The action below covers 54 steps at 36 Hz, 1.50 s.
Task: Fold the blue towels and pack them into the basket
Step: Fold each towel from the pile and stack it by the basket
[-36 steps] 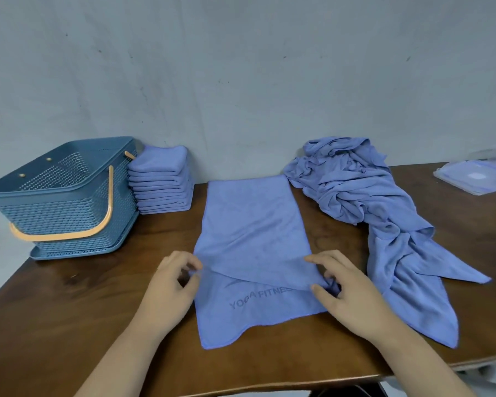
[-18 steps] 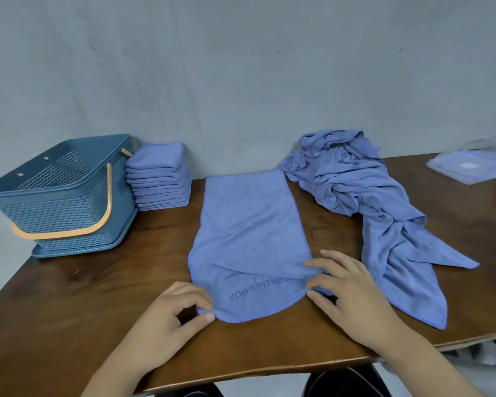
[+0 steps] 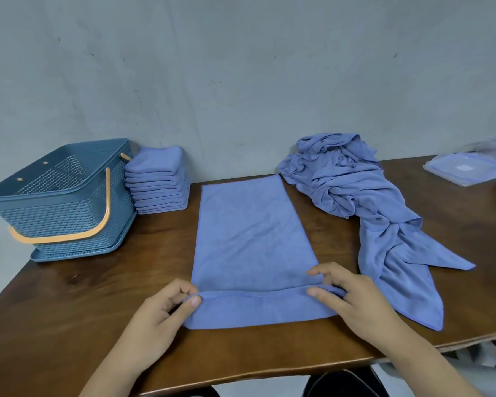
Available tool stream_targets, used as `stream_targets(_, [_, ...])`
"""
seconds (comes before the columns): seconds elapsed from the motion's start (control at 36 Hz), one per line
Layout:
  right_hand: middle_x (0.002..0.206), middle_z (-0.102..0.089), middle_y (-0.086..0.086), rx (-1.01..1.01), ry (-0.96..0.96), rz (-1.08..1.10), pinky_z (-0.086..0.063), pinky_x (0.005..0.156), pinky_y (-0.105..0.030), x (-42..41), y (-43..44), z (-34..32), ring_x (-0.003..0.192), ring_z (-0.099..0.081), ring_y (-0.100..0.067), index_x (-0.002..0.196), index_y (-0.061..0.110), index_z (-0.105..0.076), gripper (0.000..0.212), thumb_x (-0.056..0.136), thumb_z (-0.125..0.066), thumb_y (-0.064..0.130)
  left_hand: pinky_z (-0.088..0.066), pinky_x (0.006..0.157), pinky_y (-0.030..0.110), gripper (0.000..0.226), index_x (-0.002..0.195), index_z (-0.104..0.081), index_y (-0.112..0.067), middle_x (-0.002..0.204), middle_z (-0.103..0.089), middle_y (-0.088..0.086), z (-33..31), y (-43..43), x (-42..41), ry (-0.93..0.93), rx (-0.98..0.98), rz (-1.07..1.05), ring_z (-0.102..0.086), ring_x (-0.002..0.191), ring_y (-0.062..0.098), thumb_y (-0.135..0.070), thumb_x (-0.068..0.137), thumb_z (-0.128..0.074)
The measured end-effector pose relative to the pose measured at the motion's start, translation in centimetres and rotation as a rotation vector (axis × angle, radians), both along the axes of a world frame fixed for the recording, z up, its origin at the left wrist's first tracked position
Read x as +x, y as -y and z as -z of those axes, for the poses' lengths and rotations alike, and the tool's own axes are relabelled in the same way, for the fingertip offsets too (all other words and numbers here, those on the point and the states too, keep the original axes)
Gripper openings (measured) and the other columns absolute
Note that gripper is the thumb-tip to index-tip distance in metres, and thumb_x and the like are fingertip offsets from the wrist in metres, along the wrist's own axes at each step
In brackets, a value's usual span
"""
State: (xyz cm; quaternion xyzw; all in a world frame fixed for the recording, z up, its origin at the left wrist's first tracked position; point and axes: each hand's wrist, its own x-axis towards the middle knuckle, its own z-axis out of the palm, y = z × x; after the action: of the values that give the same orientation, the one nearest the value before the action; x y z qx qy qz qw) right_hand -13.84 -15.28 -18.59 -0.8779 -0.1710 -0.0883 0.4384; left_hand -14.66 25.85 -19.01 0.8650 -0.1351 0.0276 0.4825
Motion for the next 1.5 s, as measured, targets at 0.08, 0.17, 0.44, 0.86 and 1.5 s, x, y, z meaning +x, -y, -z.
stream_targets(0.08, [0.101, -0.072, 0.017, 0.021, -0.135, -0.061, -0.047, 0.082, -0.012, 0.1, 0.3, -0.3, 0.095, -0.069, -0.005, 0.124, 0.048, -0.068, 0.046, 0.083, -0.078, 0.068, -0.049, 0.080, 0.021, 0.053, 0.131, -0.064, -0.029, 0.100, -0.077, -0.009, -0.3, 0.1, -0.1, -0.097, 0.023, 0.058, -0.067, 0.087, 0.010, -0.066, 0.093, -0.072])
stream_targets(0.17, [0.118, -0.072, 0.029, -0.055, -0.192, -0.118, -0.049, 0.099, -0.016, 0.2, 0.5, -0.5, 0.117, -0.065, 0.005, 0.115, 0.054, -0.072, 0.032, 0.087, -0.084, 0.046, -0.050, 0.102, 0.030, 0.065, 0.138, -0.062, -0.039, 0.126, -0.074, -0.014, -0.7, 0.1, -0.1, -0.163, 0.117, 0.127, -0.068, 0.116, 0.007, -0.059, 0.081, -0.087])
stream_targets(0.44, [0.115, -0.079, 0.004, 0.311, -0.198, -0.063, -0.050, 0.093, -0.012, 0.1, 1.0, -1.2, 0.113, -0.072, -0.009, 0.116, 0.031, -0.080, 0.020, 0.102, -0.069, 0.039, -0.049, 0.082, 0.015, 0.044, 0.121, -0.073, -0.018, 0.101, -0.077, 0.000, -0.9, -0.3, 0.2, -0.094, -0.125, 0.012, -0.068, 0.094, 0.009, -0.055, 0.097, -0.071])
stream_targets(0.86, [0.104, -0.076, 0.002, 0.227, -0.197, -0.031, -0.057, 0.079, -0.041, -0.1, 0.6, -0.7, 0.091, -0.074, -0.025, 0.122, 0.030, -0.072, 0.044, 0.103, -0.053, 0.065, -0.047, 0.065, 0.019, 0.048, 0.112, -0.066, -0.020, 0.085, -0.068, -0.004, -0.6, 0.0, -0.2, -0.080, -0.175, -0.077, -0.060, 0.075, 0.010, -0.065, 0.105, -0.051])
stream_targets(1.5, [0.095, -0.071, 0.001, 0.020, -0.066, 0.341, -0.054, 0.080, -0.038, 17.7, -1.6, -4.2, 0.090, -0.067, -0.019, 0.119, 0.025, -0.070, 0.022, 0.105, -0.060, 0.040, -0.053, 0.088, 0.044, 0.018, 0.120, -0.062, -0.032, 0.109, -0.070, -0.008, -4.1, 4.1, 18.5, 0.035, 0.182, -0.348, -0.067, 0.109, 0.022, -0.041, 0.110, -0.050])
